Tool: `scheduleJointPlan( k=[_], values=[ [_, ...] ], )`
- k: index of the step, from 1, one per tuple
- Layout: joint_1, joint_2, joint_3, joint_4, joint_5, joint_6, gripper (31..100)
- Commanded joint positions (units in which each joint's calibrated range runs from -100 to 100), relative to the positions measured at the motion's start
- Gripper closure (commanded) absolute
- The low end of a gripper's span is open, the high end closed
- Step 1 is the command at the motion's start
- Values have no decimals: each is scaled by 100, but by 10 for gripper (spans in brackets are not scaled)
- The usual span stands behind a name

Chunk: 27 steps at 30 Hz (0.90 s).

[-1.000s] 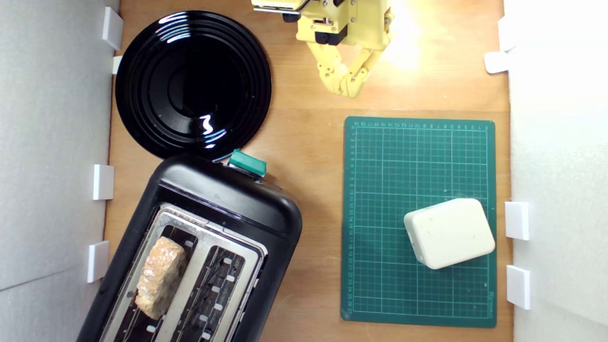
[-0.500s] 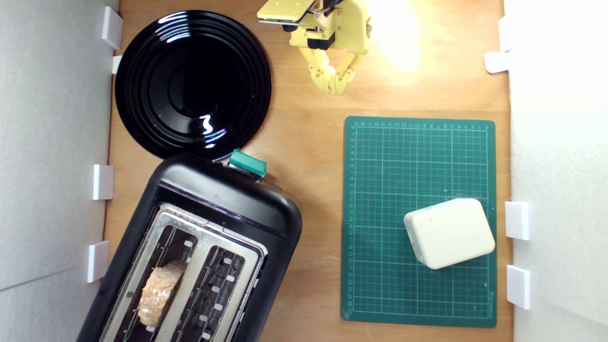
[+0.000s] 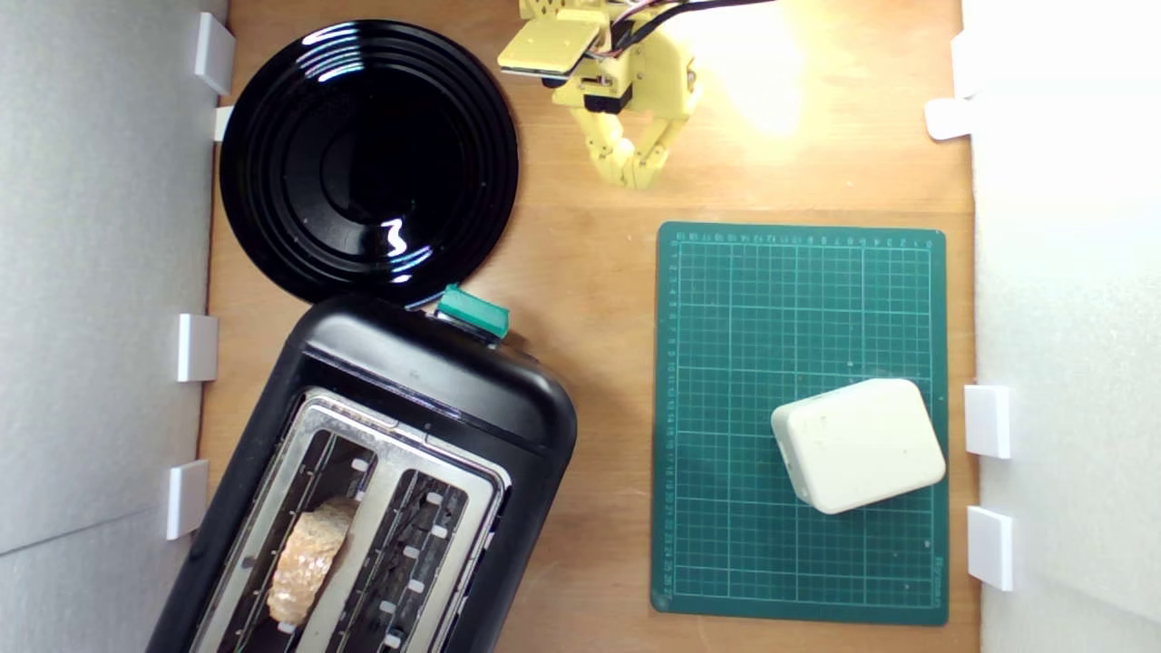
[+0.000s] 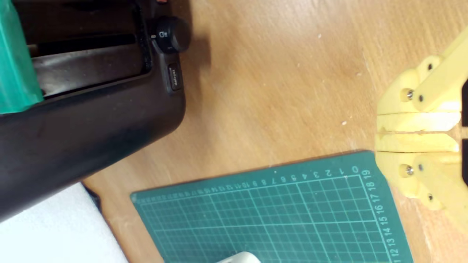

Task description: Pick bread and place in toaster

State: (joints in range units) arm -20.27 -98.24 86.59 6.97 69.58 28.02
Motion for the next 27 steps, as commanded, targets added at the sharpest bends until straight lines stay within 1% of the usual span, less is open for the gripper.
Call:
scheduleJointPlan(
  k=[1,3,10,14,19,27],
  values=[
    [37,-43,251,82,-422,20,945],
    [37,-52,433,173,-558,20,945],
    [37,-77,832,173,-669,15,945],
    [37,-77,1096,173,-942,-6,945],
    [45,-77,1114,173,-976,-16,945],
    [37,-60,1123,82,-959,-32,937]
  ],
)
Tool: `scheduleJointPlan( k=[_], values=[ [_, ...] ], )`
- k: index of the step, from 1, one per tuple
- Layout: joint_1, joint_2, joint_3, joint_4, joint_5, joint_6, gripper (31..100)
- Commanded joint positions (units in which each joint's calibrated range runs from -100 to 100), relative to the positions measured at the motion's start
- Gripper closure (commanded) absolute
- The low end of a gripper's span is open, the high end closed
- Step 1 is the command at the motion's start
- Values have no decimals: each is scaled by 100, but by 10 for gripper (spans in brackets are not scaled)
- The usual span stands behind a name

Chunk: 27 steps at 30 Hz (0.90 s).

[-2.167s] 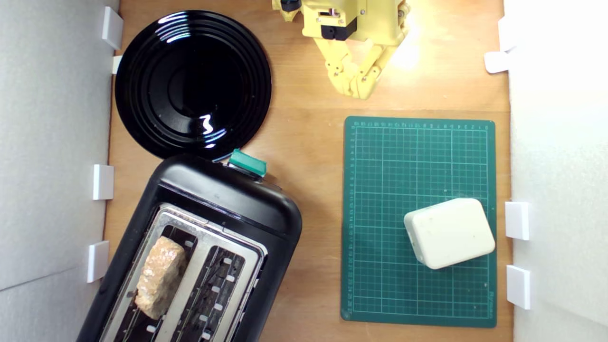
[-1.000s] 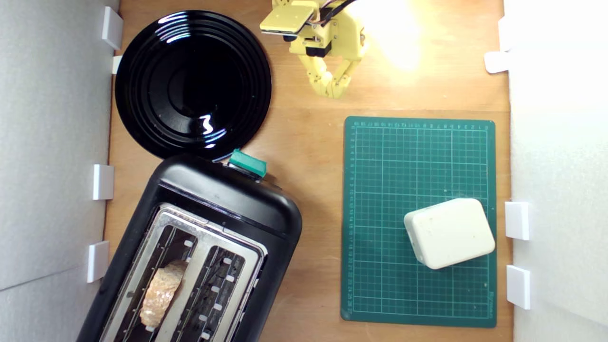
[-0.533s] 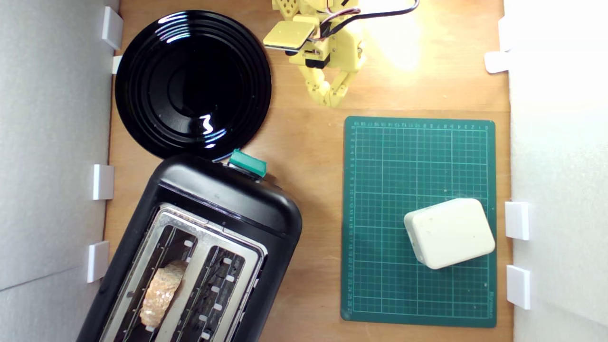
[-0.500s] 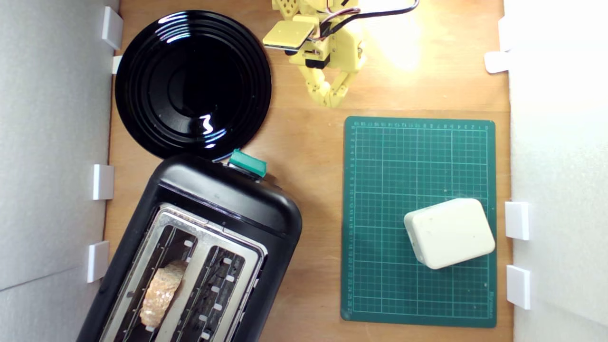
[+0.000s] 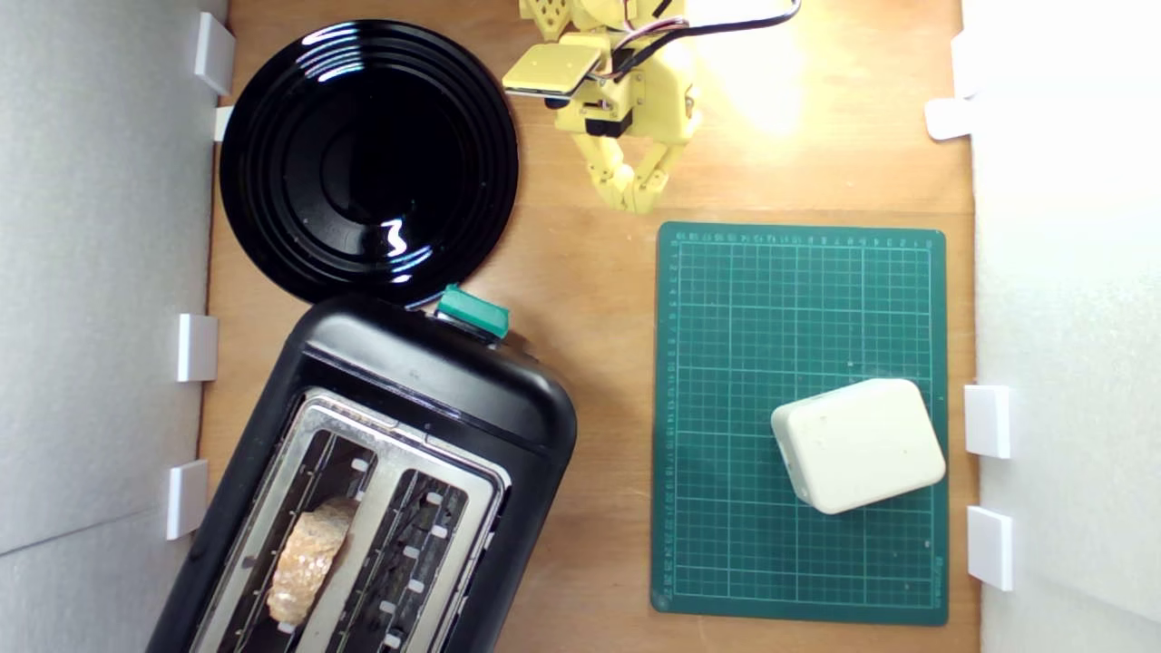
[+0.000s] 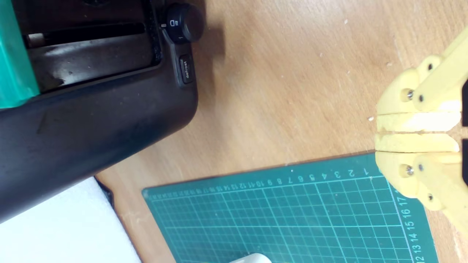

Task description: Pick bread and place in toaster

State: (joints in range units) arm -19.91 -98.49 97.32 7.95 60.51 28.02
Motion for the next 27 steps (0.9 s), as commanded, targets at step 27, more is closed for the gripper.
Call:
scheduleJointPlan(
  k=[27],
  values=[
    [-16,-26,32,-16,-44,-27,941]
  ],
)
